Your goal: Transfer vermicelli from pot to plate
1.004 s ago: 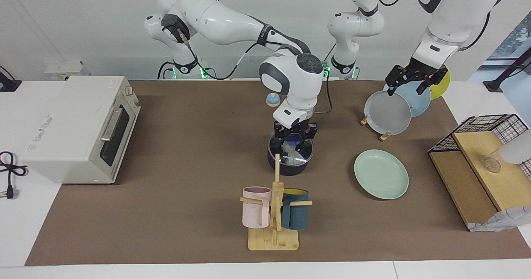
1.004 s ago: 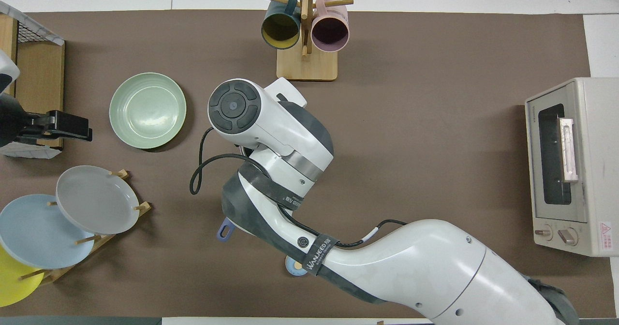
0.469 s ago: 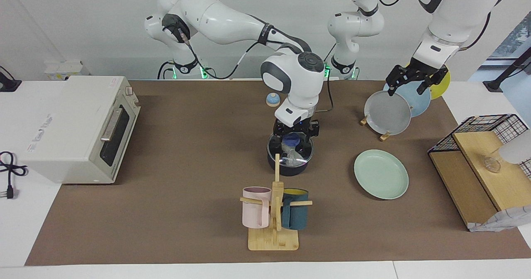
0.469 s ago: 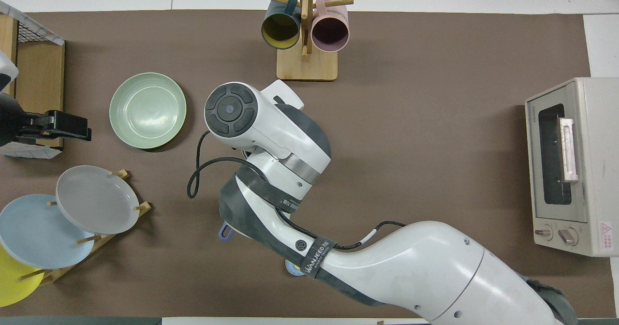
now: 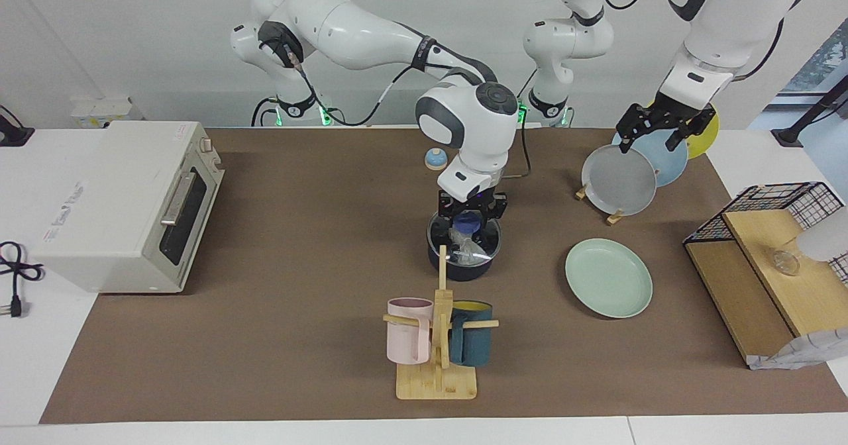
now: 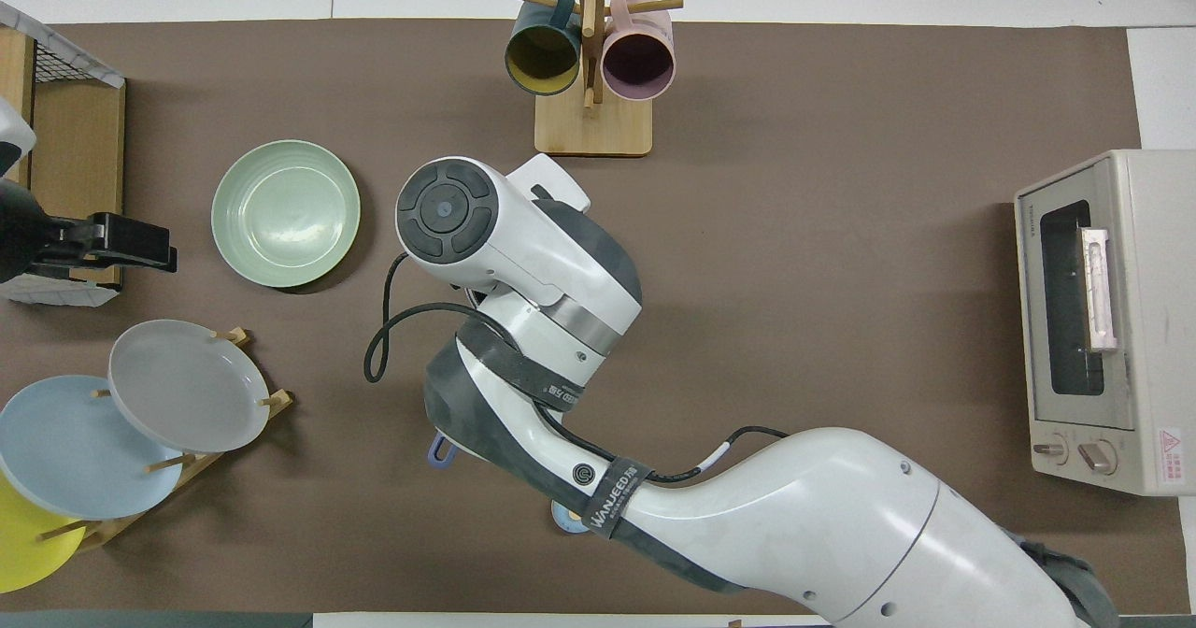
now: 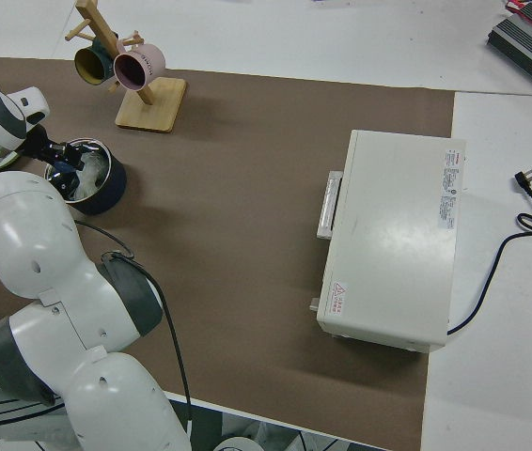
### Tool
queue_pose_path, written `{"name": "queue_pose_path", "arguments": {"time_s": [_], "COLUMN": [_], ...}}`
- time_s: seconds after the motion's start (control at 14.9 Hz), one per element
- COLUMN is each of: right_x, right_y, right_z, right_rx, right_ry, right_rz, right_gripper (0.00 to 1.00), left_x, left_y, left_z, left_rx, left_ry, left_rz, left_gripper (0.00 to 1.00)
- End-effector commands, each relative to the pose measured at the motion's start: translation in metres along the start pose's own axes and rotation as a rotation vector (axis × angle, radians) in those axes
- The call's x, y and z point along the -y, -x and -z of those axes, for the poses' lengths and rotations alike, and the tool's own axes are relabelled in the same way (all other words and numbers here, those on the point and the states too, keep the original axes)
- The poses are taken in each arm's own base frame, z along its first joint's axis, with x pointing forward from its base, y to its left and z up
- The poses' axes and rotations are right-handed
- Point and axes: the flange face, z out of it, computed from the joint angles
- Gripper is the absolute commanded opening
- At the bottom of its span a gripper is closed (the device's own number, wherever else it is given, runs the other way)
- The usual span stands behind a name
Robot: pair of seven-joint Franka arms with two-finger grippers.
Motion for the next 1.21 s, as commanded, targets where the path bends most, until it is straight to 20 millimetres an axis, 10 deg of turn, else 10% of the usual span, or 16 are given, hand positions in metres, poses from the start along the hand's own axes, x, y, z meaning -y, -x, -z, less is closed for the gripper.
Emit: {"name": "queue_pose_path", "arguments": {"time_s": [0.0,0.27,0.47,1.14], "right_x": [0.000,-0.002,-0.004,-0.035], "right_y": [0.006,0.004,0.004,-0.009], "right_z": [0.001,0.002,0.002,0.063], "right_rx": [0.002,0.000,0.007,0.037], "right_ry": [0.002,0.002,0.010,0.017], "right_rz": [0.032,0.033,0.051,0.095], "right_gripper": [0.57,0.49,0.24,0.20], "left_x": [0.003,0.003,0.003,0.002], "left_y": [0.004,0.004,0.003,0.003], "left_z": [0.004,0.003,0.004,0.004], "left_rx": [-0.017,-0.017,-0.021,-0.023], "left_ry": [-0.008,-0.008,-0.008,-0.008], "left_rz": [0.000,0.000,0.001,-0.002], "left_gripper": [1.00,1.00,1.00,1.00]}}
